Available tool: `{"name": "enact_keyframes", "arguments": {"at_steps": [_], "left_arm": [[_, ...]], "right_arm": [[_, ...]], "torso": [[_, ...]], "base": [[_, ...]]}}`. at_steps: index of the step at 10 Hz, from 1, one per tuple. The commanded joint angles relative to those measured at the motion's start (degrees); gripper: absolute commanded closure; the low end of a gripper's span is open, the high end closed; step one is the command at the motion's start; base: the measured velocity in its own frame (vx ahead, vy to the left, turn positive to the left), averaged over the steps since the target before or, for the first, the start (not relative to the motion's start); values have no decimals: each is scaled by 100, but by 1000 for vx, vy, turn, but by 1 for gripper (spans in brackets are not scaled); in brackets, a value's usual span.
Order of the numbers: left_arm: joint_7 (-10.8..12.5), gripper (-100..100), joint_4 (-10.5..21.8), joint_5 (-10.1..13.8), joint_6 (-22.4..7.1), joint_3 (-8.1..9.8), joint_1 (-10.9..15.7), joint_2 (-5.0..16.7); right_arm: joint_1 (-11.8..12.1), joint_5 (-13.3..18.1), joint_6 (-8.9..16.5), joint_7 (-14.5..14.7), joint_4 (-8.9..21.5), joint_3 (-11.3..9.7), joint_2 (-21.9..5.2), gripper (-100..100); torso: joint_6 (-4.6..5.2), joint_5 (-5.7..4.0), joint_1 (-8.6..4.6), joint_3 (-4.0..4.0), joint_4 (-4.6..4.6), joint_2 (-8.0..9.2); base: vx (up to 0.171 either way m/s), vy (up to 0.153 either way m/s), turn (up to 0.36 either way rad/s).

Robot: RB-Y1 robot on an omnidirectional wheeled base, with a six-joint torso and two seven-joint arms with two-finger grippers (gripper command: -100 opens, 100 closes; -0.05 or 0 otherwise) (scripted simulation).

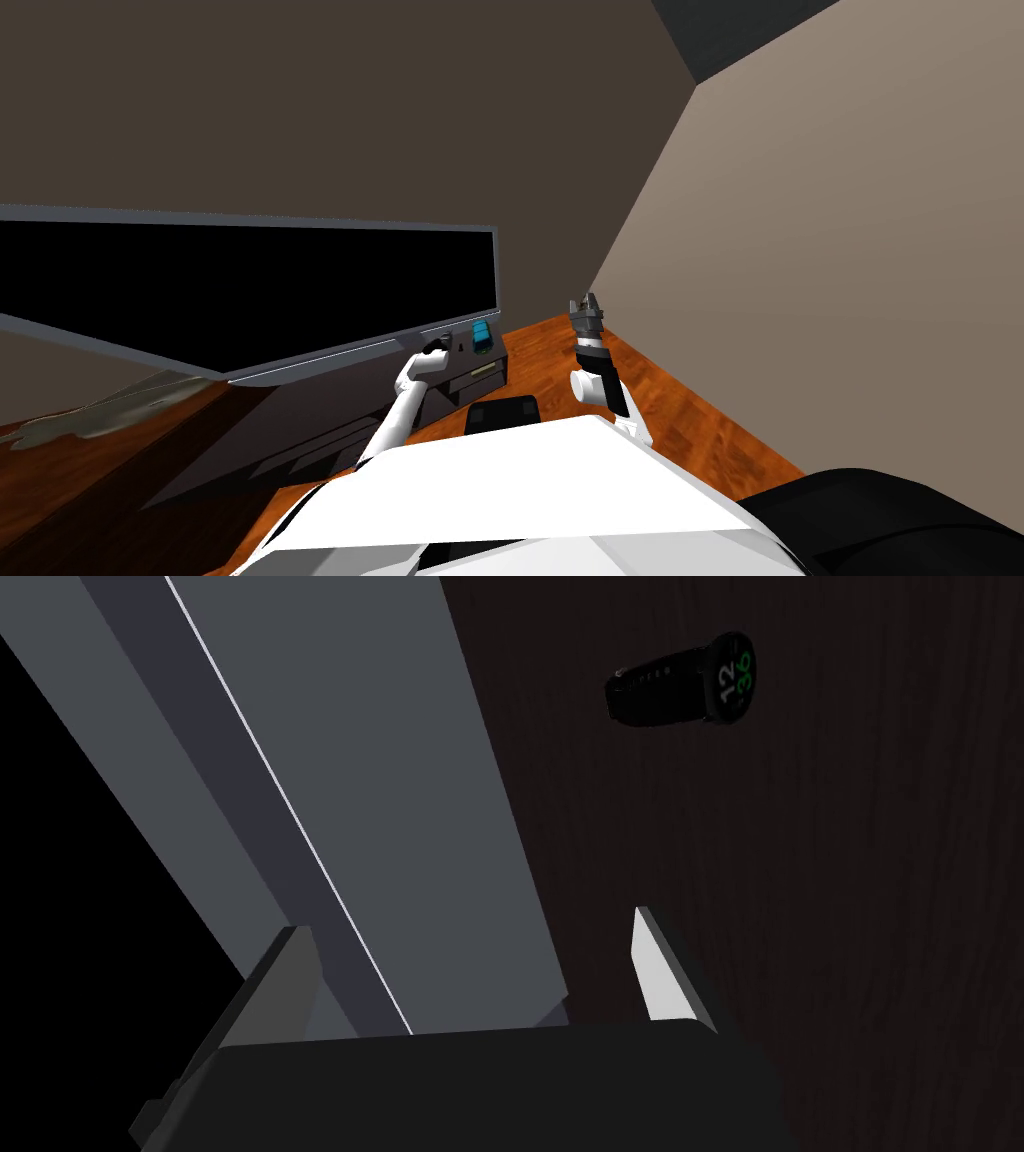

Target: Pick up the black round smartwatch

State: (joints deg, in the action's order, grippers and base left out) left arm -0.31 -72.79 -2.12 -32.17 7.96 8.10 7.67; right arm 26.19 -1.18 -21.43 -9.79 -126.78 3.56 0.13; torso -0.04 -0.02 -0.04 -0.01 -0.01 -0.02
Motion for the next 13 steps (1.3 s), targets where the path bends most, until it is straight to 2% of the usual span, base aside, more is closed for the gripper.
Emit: {"name": "enact_keyframes", "arguments": {"at_steps": [1, 2, 5, 6, 9, 13], "left_arm": [[-13, -100, 286, 19, -286, 48, 205, -8], [-13, -100, 391, 19, -317, 48, 205, -8], [-31, -100, 974, 39, -836, 137, 589, 1], [-31, -100, 1024, 39, -844, 137, 589, 1], [-44, -100, 1496, 55, -1245, 204, 881, 47], [-54, -100, 1841, 67, -1539, 251, 1063, 112]], "right_arm": [[0, 0, 0, 0, 0, 0, 0, 0], [0, 0, 0, 0, 0, 0, 0, 0], [0, 0, 0, 0, 0, 0, 0, 0], [0, 0, 0, 0, 0, 0, 0, 0], [0, 0, 0, 0, 0, 0, 0, 0], [1, 0, 0, 0, 0, 0, 0, 0]], "torso": [[0, 0, 0, 0, 0, 0], [0, 0, 0, -1, 0, -1], [-1, 0, 1, -1, -1, -1], [-2, 0, 0, -2, -1, -3], [-2, 0, 0, -2, -1, -3], [-5, 1, 5, 4, 1, 6]], "base": [[9, -4, -136], [10, -1, -44], [13, -4, -105], [13, -3, -37], [7, -1, -70], [-6, 5, -33]]}}
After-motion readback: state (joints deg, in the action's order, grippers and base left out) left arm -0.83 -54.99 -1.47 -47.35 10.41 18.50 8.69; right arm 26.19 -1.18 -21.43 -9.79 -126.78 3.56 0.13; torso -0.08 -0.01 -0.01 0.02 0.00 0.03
